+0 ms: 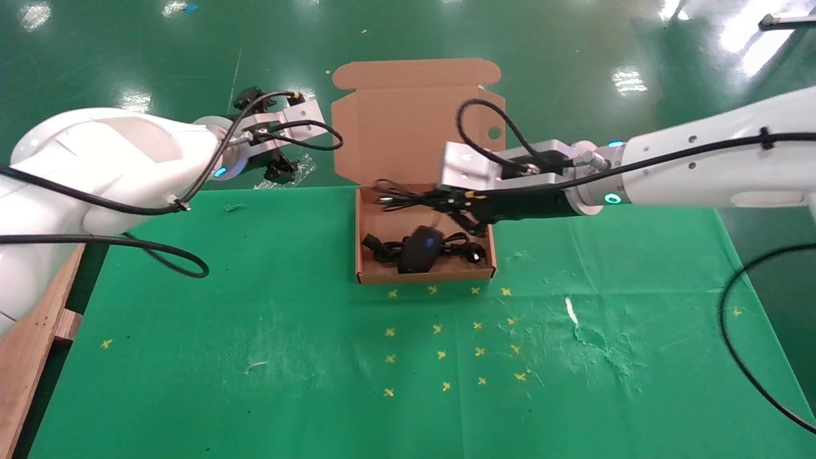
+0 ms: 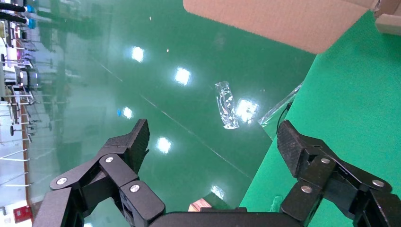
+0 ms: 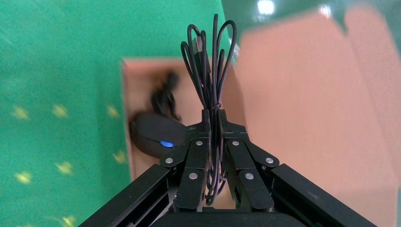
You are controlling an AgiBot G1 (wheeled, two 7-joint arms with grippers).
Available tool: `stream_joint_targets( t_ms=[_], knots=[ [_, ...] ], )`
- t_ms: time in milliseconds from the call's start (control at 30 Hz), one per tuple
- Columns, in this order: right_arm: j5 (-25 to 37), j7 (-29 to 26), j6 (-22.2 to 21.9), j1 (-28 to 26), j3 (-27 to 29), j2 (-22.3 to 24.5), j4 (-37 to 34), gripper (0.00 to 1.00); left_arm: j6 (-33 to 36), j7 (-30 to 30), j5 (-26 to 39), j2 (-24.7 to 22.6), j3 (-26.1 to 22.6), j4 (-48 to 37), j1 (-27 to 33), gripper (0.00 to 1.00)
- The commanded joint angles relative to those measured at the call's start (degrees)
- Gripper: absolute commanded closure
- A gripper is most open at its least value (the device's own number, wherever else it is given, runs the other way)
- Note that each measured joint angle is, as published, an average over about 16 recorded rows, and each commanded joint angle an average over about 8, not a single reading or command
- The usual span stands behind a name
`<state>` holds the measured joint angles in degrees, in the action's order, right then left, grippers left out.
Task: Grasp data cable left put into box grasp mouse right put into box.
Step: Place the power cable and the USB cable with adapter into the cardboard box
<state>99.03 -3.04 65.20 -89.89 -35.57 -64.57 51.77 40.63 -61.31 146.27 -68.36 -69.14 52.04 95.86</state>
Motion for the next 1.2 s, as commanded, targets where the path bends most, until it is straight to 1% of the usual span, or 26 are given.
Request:
stream_joint_targets(
  t_ms=[33,100,200,233,267,933,1067,1200],
  knots=[
    [0.6,1.67,-1.67,0.1,-0.12,-1.01,-4.23,0.74,0.45,-0.87,0.81,0.21,0.06,0.85,-0.19,0.0],
    [0.42,2.94,-2.67,0.2,0.07,-1.53,-6.57,0.49,0.64,-1.17,1.22,0.37,0.07,1.2,-0.26,0.0],
    [0.23,3.72,-3.33,0.22,0.18,-1.96,-8.23,0.12,0.76,-1.32,1.55,0.52,0.06,1.42,-0.3,0.0],
    [0.16,3.97,-3.53,0.23,0.22,-2.08,-8.74,0.02,0.8,-1.37,1.65,0.57,0.06,1.49,-0.31,0.0],
    [0.09,3.85,-3.55,0.26,0.27,-2.04,-8.77,0.0,0.82,-1.36,1.65,0.55,0.06,1.52,-0.32,0.0],
    [-0.1,2.57,-2.39,0.49,0.33,-1.0,-5.88,0.0,0.68,-1.17,1.09,0.27,0.12,1.19,-0.33,0.0],
    [-1.9,2.2,-1.64,1.36,0.93,-0.04,-4.92,0.0,0.67,-1.16,1.07,0.27,0.12,1.18,-0.33,0.0],
    [-5.26,1.59,-0.29,3.0,2.06,1.77,-3.29,0.0,0.67,-1.16,1.07,0.27,0.12,1.18,-0.33,0.0]
  ],
)
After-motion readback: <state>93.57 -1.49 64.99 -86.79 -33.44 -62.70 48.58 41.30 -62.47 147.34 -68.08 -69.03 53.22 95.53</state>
